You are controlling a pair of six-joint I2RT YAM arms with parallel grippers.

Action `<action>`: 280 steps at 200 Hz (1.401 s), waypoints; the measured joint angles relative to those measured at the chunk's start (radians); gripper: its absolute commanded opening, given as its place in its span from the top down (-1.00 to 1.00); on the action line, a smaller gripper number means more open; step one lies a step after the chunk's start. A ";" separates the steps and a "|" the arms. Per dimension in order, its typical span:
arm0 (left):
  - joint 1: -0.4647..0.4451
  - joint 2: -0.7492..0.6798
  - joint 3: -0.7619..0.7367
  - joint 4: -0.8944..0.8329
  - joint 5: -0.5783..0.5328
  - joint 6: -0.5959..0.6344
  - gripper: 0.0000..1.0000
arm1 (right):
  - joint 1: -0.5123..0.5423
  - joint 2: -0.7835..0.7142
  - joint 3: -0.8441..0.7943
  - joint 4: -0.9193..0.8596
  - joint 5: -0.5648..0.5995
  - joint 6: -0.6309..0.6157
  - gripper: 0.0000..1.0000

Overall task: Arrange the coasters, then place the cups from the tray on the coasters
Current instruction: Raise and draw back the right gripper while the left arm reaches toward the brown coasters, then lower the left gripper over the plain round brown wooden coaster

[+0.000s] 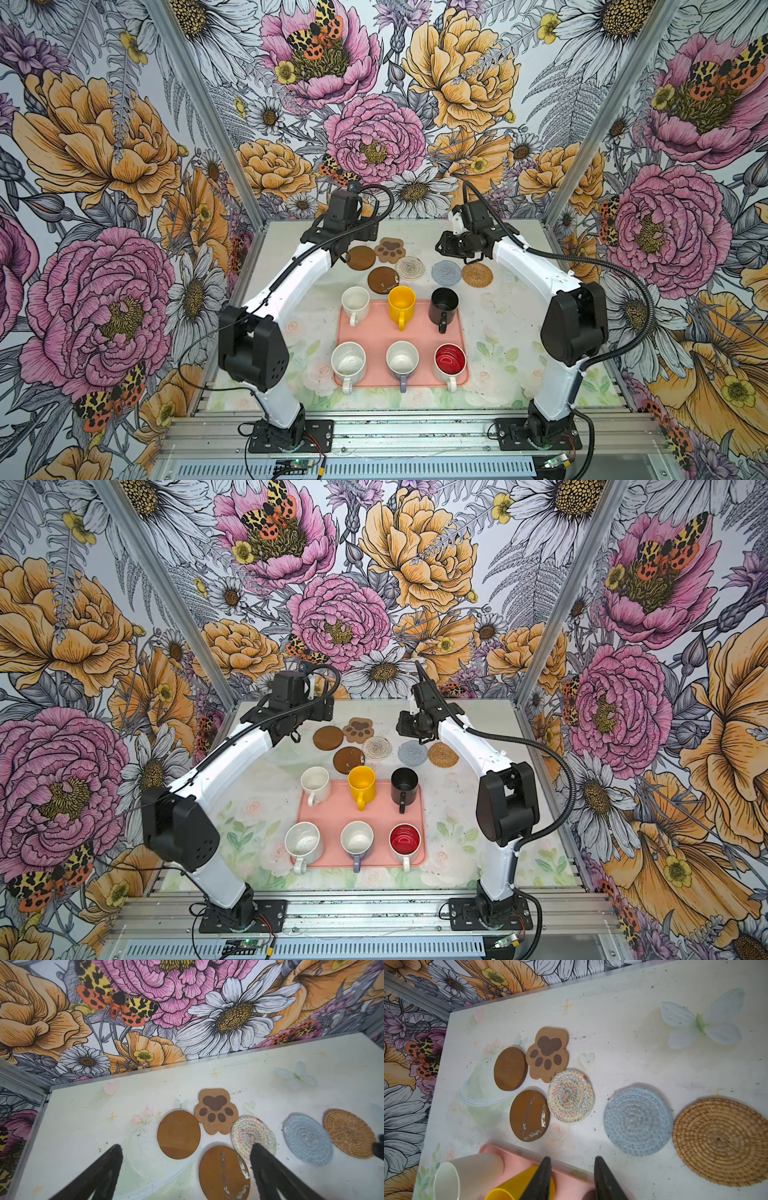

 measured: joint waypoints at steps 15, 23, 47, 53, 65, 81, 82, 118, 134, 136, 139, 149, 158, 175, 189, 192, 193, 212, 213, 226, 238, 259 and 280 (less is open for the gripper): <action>0.000 0.116 0.105 -0.060 -0.035 0.021 -0.95 | -0.003 -0.082 -0.124 0.074 0.014 0.038 0.11; 0.000 0.179 0.159 -0.091 -0.051 0.030 -0.95 | -0.005 -0.134 -0.194 0.113 0.022 0.065 0.10; 0.001 0.340 0.297 -0.181 -0.083 0.051 -0.97 | -0.004 -0.257 -0.355 0.249 0.030 0.126 0.06; 0.001 0.378 0.331 -0.201 -0.087 0.053 -0.98 | -0.004 -0.283 -0.394 0.285 0.031 0.145 0.03; 0.002 0.443 0.387 -0.235 -0.090 0.053 -0.97 | -0.004 -0.332 -0.458 0.338 0.031 0.172 0.00; 0.003 0.523 0.475 -0.286 -0.090 0.052 -0.98 | -0.004 -0.373 -0.520 0.388 0.034 0.198 0.00; 0.004 0.528 0.481 -0.290 -0.090 0.052 -0.98 | -0.004 -0.373 -0.520 0.388 0.034 0.198 0.00; 0.018 0.653 0.643 -0.355 -0.089 0.041 -0.98 | -0.004 -0.403 -0.560 0.446 0.042 0.219 -0.01; 0.028 0.690 0.692 -0.364 -0.086 0.040 -0.97 | -0.004 -0.410 -0.565 0.458 0.045 0.225 -0.01; 0.029 0.697 0.700 -0.365 -0.086 0.040 -0.97 | -0.004 -0.410 -0.566 0.461 0.045 0.227 0.00; 0.031 0.702 0.711 -0.368 -0.086 0.040 -0.98 | -0.004 -0.410 -0.566 0.463 0.045 0.227 -0.01; 0.034 0.730 0.745 -0.370 -0.086 0.040 -0.98 | -0.004 -0.409 -0.568 0.473 0.045 0.231 0.00; 0.039 0.752 0.776 -0.370 -0.086 0.040 -0.96 | -0.004 -0.410 -0.570 0.483 0.043 0.233 -0.01; 0.043 0.793 0.816 -0.372 -0.084 0.040 -0.96 | -0.004 -0.409 -0.575 0.509 0.032 0.238 -0.01; 0.043 0.816 0.838 -0.376 -0.073 0.040 -0.95 | -0.004 -0.409 -0.582 0.530 0.022 0.246 0.00; 0.044 0.822 0.842 -0.376 -0.067 0.040 -0.94 | -0.004 -0.409 -0.583 0.533 0.019 0.246 -0.01; 0.043 0.823 0.842 -0.376 -0.066 0.040 -0.94 | -0.004 -0.409 -0.583 0.534 0.019 0.247 -0.01; 0.043 0.837 0.846 -0.380 -0.043 0.041 -0.93 | -0.004 -0.409 -0.587 0.560 0.003 0.256 -0.01; 0.043 0.837 0.846 -0.380 -0.042 0.041 -0.93 | -0.004 -0.409 -0.587 0.560 0.003 0.257 0.00; 0.043 0.839 0.846 -0.382 -0.033 0.041 -0.91 | -0.004 -0.408 -0.589 0.568 -0.002 0.260 -0.01; 0.043 0.839 0.846 -0.383 -0.027 0.041 -0.90 | -0.004 -0.407 -0.592 0.572 -0.005 0.260 0.00; 0.043 0.839 0.837 -0.381 -0.024 0.041 -0.88 | -0.004 -0.407 -0.596 0.578 -0.011 0.260 -0.01; 0.043 0.839 0.806 -0.380 -0.021 0.042 -0.84 | -0.004 -0.407 -0.596 0.584 -0.016 0.260 0.00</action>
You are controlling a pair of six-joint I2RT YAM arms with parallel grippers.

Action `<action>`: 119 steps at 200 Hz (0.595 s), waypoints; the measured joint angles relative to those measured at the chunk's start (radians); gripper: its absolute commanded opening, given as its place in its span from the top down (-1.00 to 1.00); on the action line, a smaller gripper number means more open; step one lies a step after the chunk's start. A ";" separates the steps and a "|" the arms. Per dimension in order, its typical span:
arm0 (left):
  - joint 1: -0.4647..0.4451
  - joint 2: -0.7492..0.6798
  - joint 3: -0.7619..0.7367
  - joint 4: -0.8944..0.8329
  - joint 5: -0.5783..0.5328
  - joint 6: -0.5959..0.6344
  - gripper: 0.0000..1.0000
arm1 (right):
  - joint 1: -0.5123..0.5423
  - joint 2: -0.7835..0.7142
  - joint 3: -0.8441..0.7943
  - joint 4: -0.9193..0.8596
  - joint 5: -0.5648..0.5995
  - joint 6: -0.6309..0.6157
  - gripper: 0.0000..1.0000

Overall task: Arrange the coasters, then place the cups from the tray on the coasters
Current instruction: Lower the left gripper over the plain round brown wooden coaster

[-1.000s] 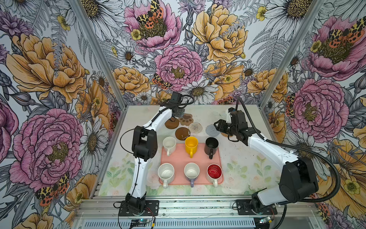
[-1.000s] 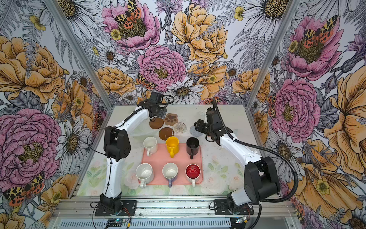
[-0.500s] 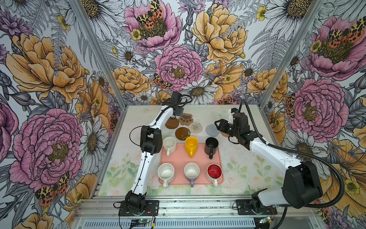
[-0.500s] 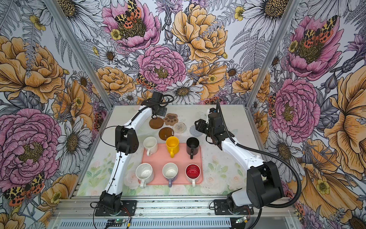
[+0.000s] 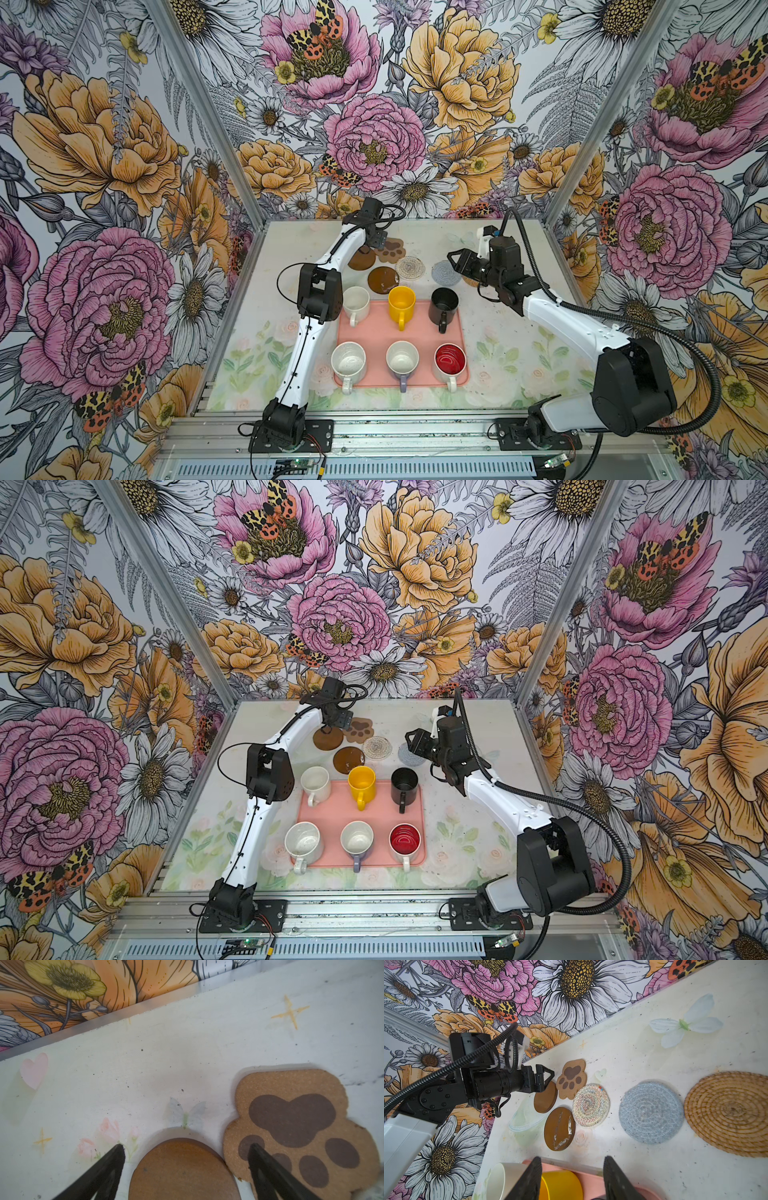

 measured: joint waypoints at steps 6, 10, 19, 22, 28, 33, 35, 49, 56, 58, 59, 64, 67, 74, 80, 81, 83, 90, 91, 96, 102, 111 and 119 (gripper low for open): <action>0.000 0.000 -0.011 -0.001 0.000 0.000 -0.84 | 0.000 0.002 0.000 0.003 0.000 0.000 -0.01; 0.000 0.000 -0.018 -0.002 0.000 0.000 -0.84 | 0.000 0.002 0.000 0.003 0.000 0.000 0.00; 0.000 0.000 -0.034 -0.003 0.000 0.002 -0.83 | 0.000 0.006 0.000 0.006 0.000 0.000 -0.01; 0.000 0.000 -0.037 -0.004 0.000 0.002 -0.82 | 0.000 0.006 0.000 0.007 0.000 0.000 0.00; 0.000 0.000 -0.046 -0.003 0.001 0.003 -0.82 | 0.000 0.009 0.000 0.009 -0.001 0.000 0.00; 0.000 0.000 -0.053 -0.003 0.001 0.003 -0.82 | 0.000 0.011 0.000 0.011 -0.002 0.000 0.00; 0.000 0.000 -0.056 -0.003 0.001 0.003 -0.82 | 0.000 0.012 0.000 0.013 -0.002 0.000 -0.01; 0.000 0.000 -0.060 0.000 0.003 0.003 -0.80 | 0.000 0.018 0.000 0.018 -0.008 0.002 -0.01; 0.000 0.000 -0.063 0.002 0.004 0.002 -0.79 | 0.000 0.019 0.000 0.021 -0.008 0.004 0.00; 0.000 0.000 -0.064 0.003 0.004 0.002 -0.78 | 0.000 0.019 -0.001 0.021 -0.008 0.004 -0.01; 0.000 0.000 -0.064 0.003 0.004 0.002 -0.78 | 0.000 0.019 -0.001 0.021 -0.008 0.004 -0.01; 0.000 0.000 -0.066 0.005 0.005 0.003 -0.77 | 0.000 0.019 -0.001 0.022 -0.008 0.005 -0.01; 0.000 0.000 -0.067 0.005 0.007 0.003 -0.76 | 0.000 0.019 -0.001 0.022 -0.008 0.006 -0.01; 0.000 -0.001 -0.069 0.007 0.011 0.003 -0.74 | 0.000 0.019 -0.001 0.025 -0.008 0.007 -0.01; 0.002 -0.003 -0.074 0.012 0.016 0.002 -0.72 | 0.000 0.019 -0.001 0.026 -0.008 0.007 -0.01; 0.002 -0.003 -0.075 0.012 0.016 0.003 -0.72 | 0.000 0.019 -0.001 0.026 -0.008 0.007 -0.01; 0.002 -0.005 -0.076 0.014 0.016 0.003 -0.71 | 0.000 0.019 -0.001 0.026 -0.008 0.007 -0.01; 0.002 -0.008 -0.083 0.019 0.023 0.002 -0.69 | 0.000 0.019 -0.001 0.026 -0.008 0.007 -0.01; 0.002 -0.008 -0.084 0.019 0.024 0.002 -0.68 | 0.000 0.019 -0.001 0.026 -0.008 0.007 -0.01; 0.003 -0.011 -0.092 0.025 0.028 0.002 -0.67 | 0.000 0.019 -0.001 0.026 -0.008 0.007 0.00; 0.004 -0.015 -0.099 0.031 0.031 0.000 -0.67 | 0.000 0.019 -0.002 0.026 -0.008 0.007 -0.01; 0.004 -0.020 -0.110 0.039 0.032 -0.001 -0.67 | 0.000 0.019 -0.002 0.026 -0.009 0.007 -0.01; 0.004 -0.024 -0.120 0.047 0.034 -0.001 -0.66 | 0.000 0.019 -0.003 0.026 -0.010 0.008 -0.01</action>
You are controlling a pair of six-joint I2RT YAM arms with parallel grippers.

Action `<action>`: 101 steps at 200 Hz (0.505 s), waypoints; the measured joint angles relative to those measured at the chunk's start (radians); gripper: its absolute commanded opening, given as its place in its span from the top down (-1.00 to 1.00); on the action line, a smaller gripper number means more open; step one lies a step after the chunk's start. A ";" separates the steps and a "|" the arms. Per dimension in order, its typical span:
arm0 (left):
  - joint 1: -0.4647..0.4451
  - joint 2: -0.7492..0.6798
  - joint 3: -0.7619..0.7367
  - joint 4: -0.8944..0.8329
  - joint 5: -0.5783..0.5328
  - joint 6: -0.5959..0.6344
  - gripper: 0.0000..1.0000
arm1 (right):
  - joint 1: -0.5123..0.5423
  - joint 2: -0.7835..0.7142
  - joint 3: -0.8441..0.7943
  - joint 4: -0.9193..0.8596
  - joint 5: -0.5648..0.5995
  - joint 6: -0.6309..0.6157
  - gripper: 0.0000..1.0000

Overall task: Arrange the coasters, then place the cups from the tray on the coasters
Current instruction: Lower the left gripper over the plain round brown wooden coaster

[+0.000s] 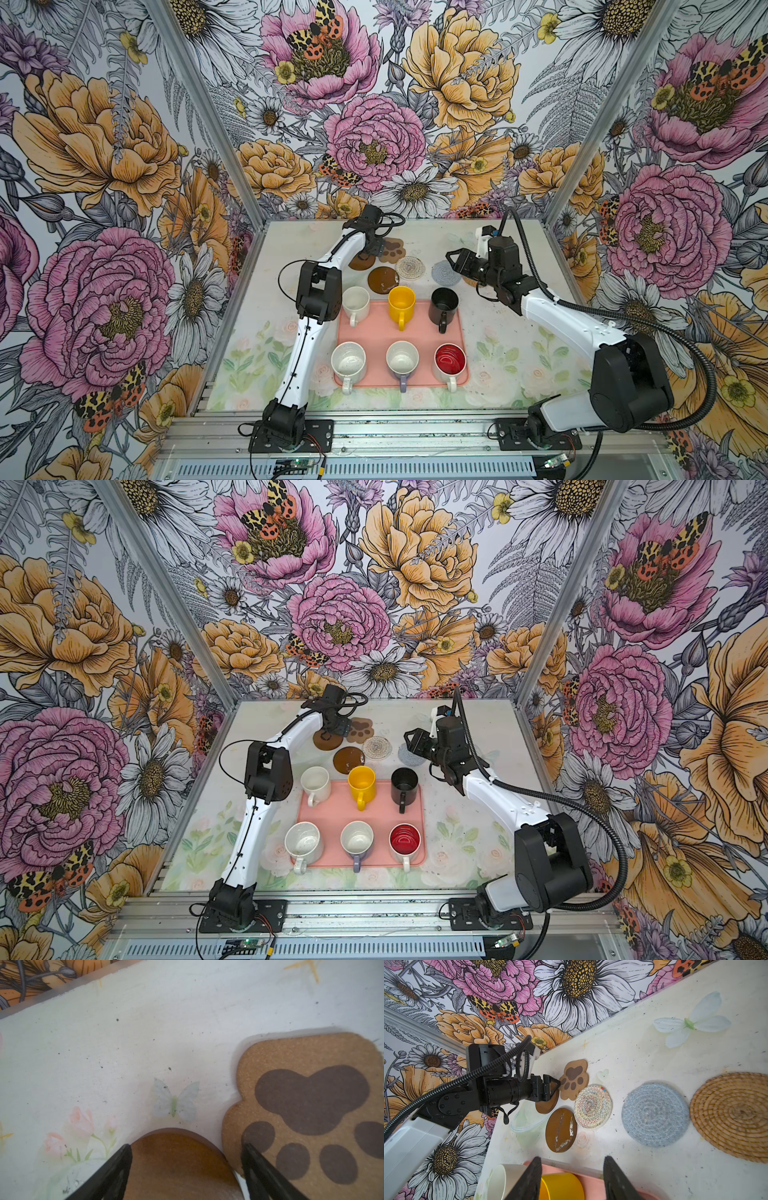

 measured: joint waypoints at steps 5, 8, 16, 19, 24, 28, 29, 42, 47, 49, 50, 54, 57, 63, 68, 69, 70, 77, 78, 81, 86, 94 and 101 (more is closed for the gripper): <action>0.000 -0.003 -0.006 0.005 0.001 0.000 -0.66 | 0.000 0.000 -0.001 0.001 -0.002 0.000 0.00; 0.000 -0.005 -0.010 0.008 0.002 0.000 -0.66 | 0.000 0.000 -0.001 0.002 -0.002 0.000 -0.01; 0.001 -0.010 -0.021 0.015 0.004 0.000 -0.65 | 0.000 0.000 -0.002 0.002 -0.006 0.000 -0.01; 0.001 -0.012 -0.025 0.018 0.005 0.000 -0.65 | 0.000 0.000 -0.003 0.002 -0.006 0.000 -0.01; 0.002 -0.016 -0.034 0.021 0.007 0.000 -0.65 | 0.000 0.000 -0.003 0.002 -0.008 0.000 -0.01; 0.003 -0.019 -0.038 0.022 0.008 0.000 -0.64 | 0.000 0.000 -0.003 0.002 -0.010 0.000 -0.01; 0.003 -0.020 -0.040 0.023 0.008 0.000 -0.64 | 0.000 0.000 -0.003 0.002 -0.010 0.000 -0.01; 0.004 -0.032 -0.061 0.029 0.011 0.000 -0.65 | 0.000 0.000 -0.004 0.002 -0.014 0.000 -0.01; 0.004 -0.037 -0.069 0.030 0.011 0.000 -0.65 | 0.000 0.000 -0.005 0.002 -0.016 0.000 -0.01; 0.004 -0.039 -0.072 0.031 0.011 -0.001 -0.65 | 0.000 0.000 -0.005 0.003 -0.016 0.000 -0.01; 0.004 -0.039 -0.075 0.031 0.011 -0.001 -0.65 | 0.000 0.000 -0.005 0.003 -0.016 0.000 0.00; 0.005 -0.043 -0.081 0.032 0.011 -0.001 -0.65 | 0.000 0.000 -0.006 0.003 -0.017 0.000 -0.01; 0.005 -0.046 -0.085 0.032 0.011 -0.001 -0.65 | 0.000 0.000 -0.006 0.004 -0.017 0.000 -0.01; 0.005 -0.050 -0.092 0.032 0.011 -0.003 -0.65 | 0.000 0.000 -0.009 0.006 -0.017 0.000 -0.01; 0.005 -0.053 -0.097 0.032 0.011 -0.004 -0.64 | 0.000 0.000 -0.010 0.006 -0.017 0.000 -0.01; 0.005 -0.054 -0.098 0.033 0.011 -0.004 -0.65 | 0.000 0.000 -0.011 0.007 -0.017 0.000 -0.01; 0.005 -0.054 -0.098 0.033 0.011 -0.004 -0.64 | 0.000 0.000 -0.011 0.007 -0.017 0.000 -0.01; 0.005 -0.059 -0.105 0.033 0.011 -0.004 -0.64 | 0.000 0.000 -0.013 0.008 -0.017 0.000 -0.01; 0.005 -0.060 -0.106 0.032 0.011 -0.004 -0.65 | 0.000 0.000 -0.013 0.008 -0.017 0.000 -0.01; 0.005 -0.063 -0.111 0.031 0.011 -0.004 -0.64 | 0.000 0.000 -0.014 0.008 -0.017 0.000 -0.01; 0.005 -0.064 -0.115 0.028 0.011 -0.004 -0.64 | 0.000 0.000 -0.015 0.007 -0.017 0.000 -0.01; 0.005 -0.068 -0.124 0.021 0.011 -0.005 -0.63 | 0.000 0.000 -0.016 0.007 -0.017 0.000 -0.01; 0.005 -0.069 -0.127 0.021 0.012 -0.009 -0.62 | 0.000 0.000 -0.016 0.007 -0.019 0.001 -0.01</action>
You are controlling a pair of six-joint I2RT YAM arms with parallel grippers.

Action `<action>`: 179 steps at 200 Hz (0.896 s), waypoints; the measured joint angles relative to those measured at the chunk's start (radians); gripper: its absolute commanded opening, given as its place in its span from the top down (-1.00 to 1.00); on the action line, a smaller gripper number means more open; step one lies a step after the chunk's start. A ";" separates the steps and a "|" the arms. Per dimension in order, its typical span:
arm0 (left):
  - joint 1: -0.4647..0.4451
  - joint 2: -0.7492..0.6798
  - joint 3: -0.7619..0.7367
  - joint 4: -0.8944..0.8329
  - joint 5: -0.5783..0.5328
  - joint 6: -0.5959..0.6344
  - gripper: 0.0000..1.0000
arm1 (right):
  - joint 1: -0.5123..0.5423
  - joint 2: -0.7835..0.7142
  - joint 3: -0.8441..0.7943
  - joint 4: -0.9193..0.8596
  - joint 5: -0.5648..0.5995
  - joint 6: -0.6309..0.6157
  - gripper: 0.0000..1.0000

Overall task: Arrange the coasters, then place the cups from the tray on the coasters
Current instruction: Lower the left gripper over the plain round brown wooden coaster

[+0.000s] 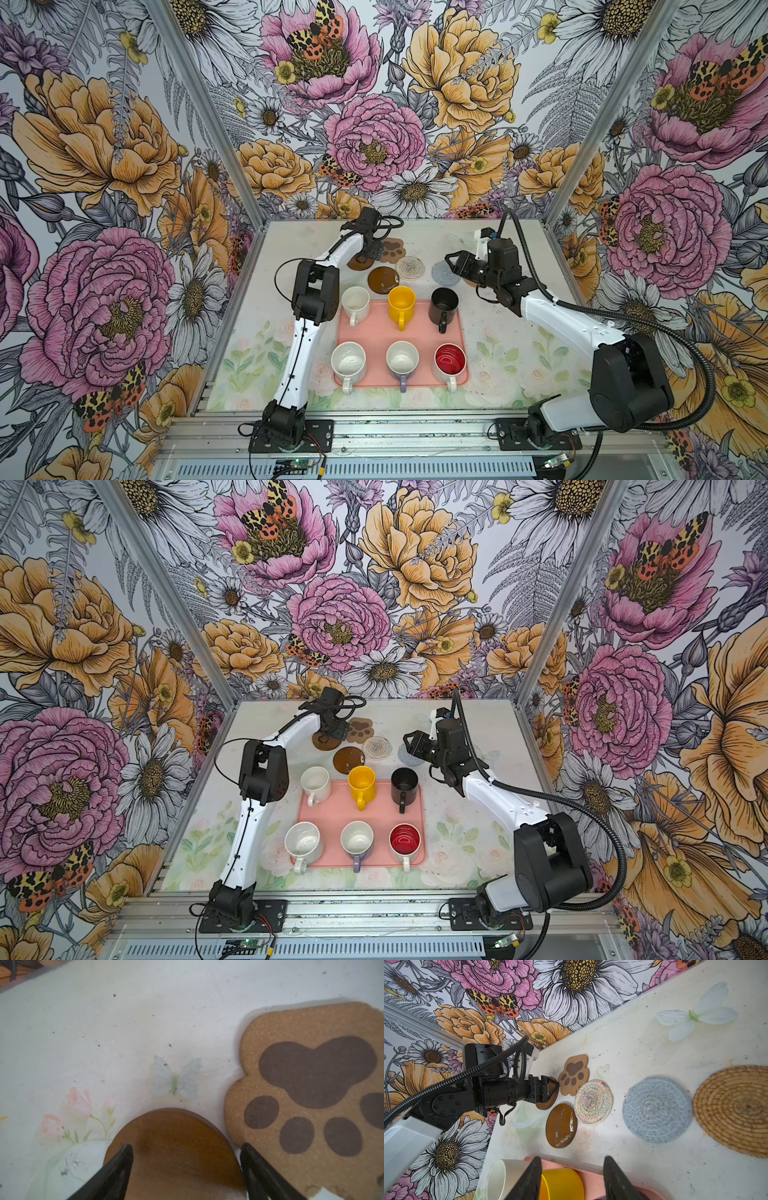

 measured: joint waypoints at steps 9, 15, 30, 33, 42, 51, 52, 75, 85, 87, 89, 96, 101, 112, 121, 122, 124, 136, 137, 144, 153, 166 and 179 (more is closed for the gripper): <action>0.000 -0.004 -0.006 -0.002 0.000 -0.003 -0.60 | 0.000 0.000 0.000 0.002 -0.001 0.000 -0.01; 0.000 -0.008 -0.016 -0.006 0.000 -0.003 -0.59 | 0.000 0.000 -0.001 0.002 -0.001 0.000 -0.01; 0.000 -0.017 -0.032 -0.012 0.000 -0.010 -0.59 | 0.000 0.000 -0.003 0.003 -0.002 0.000 -0.01; 0.000 -0.019 -0.035 -0.013 0.000 -0.010 -0.59 | 0.000 0.000 -0.004 0.004 -0.002 0.000 -0.01; 0.000 -0.026 -0.045 -0.016 -0.001 -0.011 -0.59 | 0.000 0.000 -0.006 0.003 -0.002 0.000 -0.01; 0.001 -0.033 -0.058 -0.017 -0.001 -0.012 -0.58 | 0.000 0.000 -0.009 0.004 -0.004 0.000 -0.01; 0.001 -0.033 -0.058 -0.017 -0.001 -0.012 -0.58 | 0.000 0.000 -0.010 0.005 -0.004 0.000 -0.01; 0.003 -0.052 -0.087 -0.018 -0.001 -0.018 -0.55 | 0.000 0.000 -0.013 0.006 -0.005 0.002 -0.01; 0.005 -0.062 -0.103 -0.019 -0.001 -0.018 -0.53 | 0.000 0.000 -0.013 0.006 -0.005 0.003 -0.01; 0.005 -0.065 -0.107 -0.019 -0.001 -0.019 -0.53 | 0.000 0.000 -0.013 0.006 -0.005 0.003 -0.01; 0.006 -0.067 -0.111 -0.019 -0.001 -0.018 -0.53 | 0.000 0.000 -0.013 0.006 -0.005 0.003 -0.01; 0.008 -0.077 -0.125 -0.020 -0.001 -0.021 -0.51 | 0.000 0.000 -0.013 0.006 -0.006 0.004 -0.01; 0.009 -0.082 -0.132 -0.023 -0.001 -0.022 -0.50 | 0.000 0.000 -0.013 0.007 -0.008 0.006 -0.01; 0.013 -0.095 -0.153 -0.027 -0.001 -0.029 -0.50 | 0.000 0.000 -0.013 0.007 -0.009 0.008 -0.01; 0.017 -0.106 -0.168 -0.031 -0.001 -0.036 -0.49 | 0.000 0.000 -0.014 0.007 -0.011 0.010 -0.01; 0.018 -0.106 -0.169 -0.031 -0.002 -0.037 -0.49 | 0.000 0.000 -0.014 0.007 -0.012 0.010 -0.01; 0.019 -0.108 -0.172 -0.032 -0.001 -0.037 -0.48 | 0.000 0.000 -0.015 0.008 -0.012 0.010 -0.01; 0.024 -0.117 -0.187 -0.035 -0.002 -0.044 -0.48 | 0.000 0.000 -0.018 0.009 -0.014 0.010 -0.01; 0.025 -0.119 -0.189 -0.035 -0.002 -0.045 -0.48 | 0.000 0.000 -0.018 0.009 -0.015 0.010 -0.01; 0.027 -0.125 -0.199 -0.037 -0.002 -0.048 -0.47 | 0.000 0.000 -0.019 0.010 -0.016 0.010 -0.01; 0.030 -0.137 -0.216 -0.038 -0.002 -0.056 -0.48 | 0.000 0.000 -0.020 0.010 -0.016 0.011 -0.01; 0.034 -0.155 -0.243 -0.042 -0.001 -0.065 -0.47 | 0.000 -0.001 -0.021 0.010 -0.017 0.011 -0.01; 0.039 -0.176 -0.271 -0.051 -0.001 -0.074 -0.47 | 0.000 -0.001 -0.021 0.011 -0.021 0.011 -0.02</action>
